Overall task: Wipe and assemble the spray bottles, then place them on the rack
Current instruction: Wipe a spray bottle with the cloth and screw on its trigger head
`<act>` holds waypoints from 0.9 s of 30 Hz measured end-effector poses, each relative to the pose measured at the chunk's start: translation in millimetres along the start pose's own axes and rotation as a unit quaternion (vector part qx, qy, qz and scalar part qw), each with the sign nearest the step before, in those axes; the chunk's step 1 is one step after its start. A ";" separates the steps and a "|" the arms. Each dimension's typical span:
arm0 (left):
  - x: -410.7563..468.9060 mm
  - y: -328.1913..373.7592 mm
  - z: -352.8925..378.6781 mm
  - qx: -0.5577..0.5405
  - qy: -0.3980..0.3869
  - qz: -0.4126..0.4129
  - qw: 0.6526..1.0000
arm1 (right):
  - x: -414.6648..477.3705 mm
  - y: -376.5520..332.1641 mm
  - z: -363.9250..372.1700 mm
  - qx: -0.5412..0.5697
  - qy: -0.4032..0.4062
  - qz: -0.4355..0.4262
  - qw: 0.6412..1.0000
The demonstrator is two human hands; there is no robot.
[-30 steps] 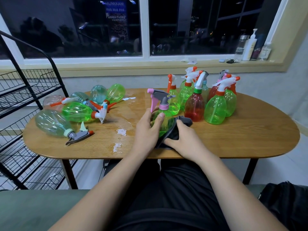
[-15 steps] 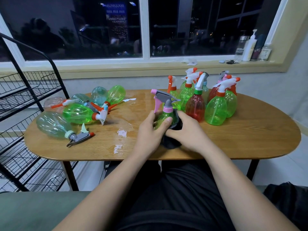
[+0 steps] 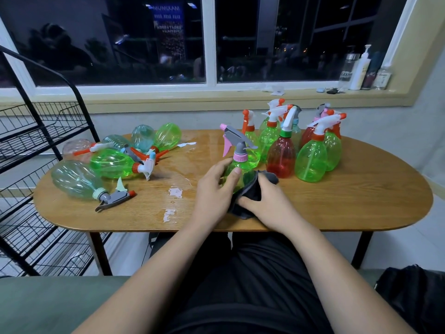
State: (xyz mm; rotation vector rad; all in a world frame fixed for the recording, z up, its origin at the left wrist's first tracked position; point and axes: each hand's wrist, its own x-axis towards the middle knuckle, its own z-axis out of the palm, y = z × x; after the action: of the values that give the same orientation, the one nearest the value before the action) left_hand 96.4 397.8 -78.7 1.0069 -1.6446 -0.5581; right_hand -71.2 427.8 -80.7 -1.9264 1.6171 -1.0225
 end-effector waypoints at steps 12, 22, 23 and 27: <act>-1.7 -0.9 -1.0 -0.025 0.009 -0.044 0.999 | 0.6 -3.2 -3.2 -0.078 -0.024 -0.004 0.997; -0.7 -0.6 1.9 0.006 -0.002 0.017 1.000 | 4.2 -25.1 -6.1 0.087 0.066 -0.065 0.992; -0.5 -0.4 1.8 0.008 -0.001 0.020 1.000 | 2.9 -23.4 -3.3 0.096 0.066 -0.061 0.991; -1.5 3.3 -0.1 -0.013 0.002 0.008 1.000 | -1.8 -13.6 3.6 0.085 0.057 -0.025 0.994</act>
State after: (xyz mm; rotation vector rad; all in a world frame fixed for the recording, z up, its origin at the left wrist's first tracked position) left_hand 95.5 400.8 -76.9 0.9741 -1.6358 -0.5654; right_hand -59.7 432.2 -73.6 -1.8336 1.4930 -1.2687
